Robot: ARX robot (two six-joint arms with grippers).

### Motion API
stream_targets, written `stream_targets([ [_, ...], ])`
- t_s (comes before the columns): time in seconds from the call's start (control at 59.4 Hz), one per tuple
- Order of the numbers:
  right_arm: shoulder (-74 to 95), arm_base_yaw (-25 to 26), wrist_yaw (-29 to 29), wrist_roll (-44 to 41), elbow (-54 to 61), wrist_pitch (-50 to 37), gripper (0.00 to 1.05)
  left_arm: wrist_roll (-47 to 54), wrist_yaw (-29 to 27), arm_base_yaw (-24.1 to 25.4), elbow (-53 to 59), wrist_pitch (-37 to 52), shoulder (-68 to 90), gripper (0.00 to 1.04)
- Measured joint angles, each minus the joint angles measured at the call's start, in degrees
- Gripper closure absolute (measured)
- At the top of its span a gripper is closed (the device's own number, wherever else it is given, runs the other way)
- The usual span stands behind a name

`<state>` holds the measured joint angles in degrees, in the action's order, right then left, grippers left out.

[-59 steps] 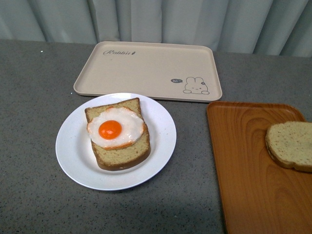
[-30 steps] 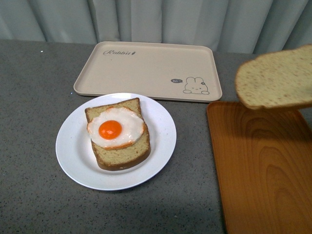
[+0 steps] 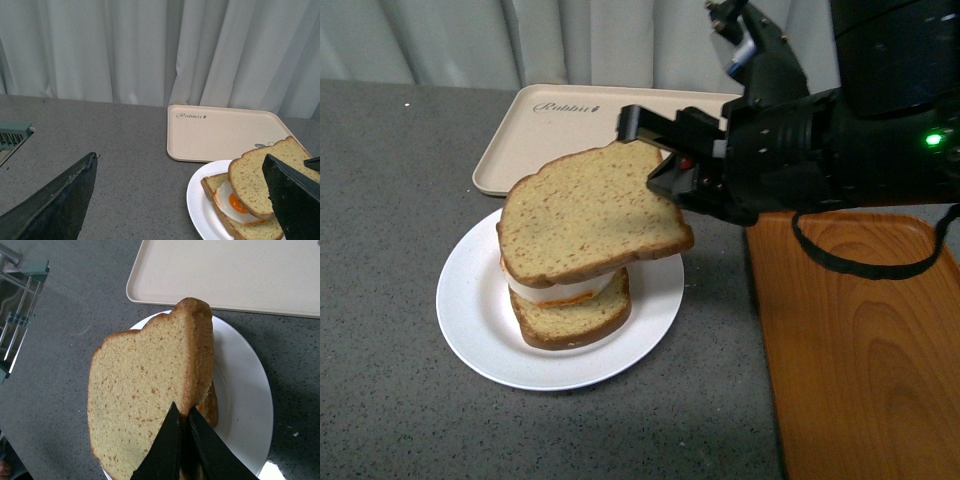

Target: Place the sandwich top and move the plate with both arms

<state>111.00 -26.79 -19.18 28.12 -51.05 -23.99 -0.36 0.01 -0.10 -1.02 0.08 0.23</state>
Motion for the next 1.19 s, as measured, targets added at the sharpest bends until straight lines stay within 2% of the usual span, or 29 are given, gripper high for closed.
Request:
stream_targets([
  [0.488,9.07,-1.86,3.69,-1.07,-4.68,3.41,1.03,0.0,0.0,0.0,0.0,0.0,0.0,0.06],
  [0.808,6.58,0.46,7.91,-2.6,0.74,1.11,0.51,0.0,0.0,0.0,0.0,0.0,0.0,0.06],
  [0.942,-0.46,4.76,12.24,-4.59,6.12,-2.25,0.3,0.0,0.0,0.0,0.0,0.0,0.0,0.06],
  [1.077,-11.69,11.39,20.63,-9.77,14.25,-5.09,0.08,0.0,0.0,0.0,0.0,0.0,0.0,0.06],
  [1.195,-21.77,17.53,26.64,-16.09,22.71,-6.21,0.09,0.0,0.0,0.0,0.0,0.0,0.0,0.06],
])
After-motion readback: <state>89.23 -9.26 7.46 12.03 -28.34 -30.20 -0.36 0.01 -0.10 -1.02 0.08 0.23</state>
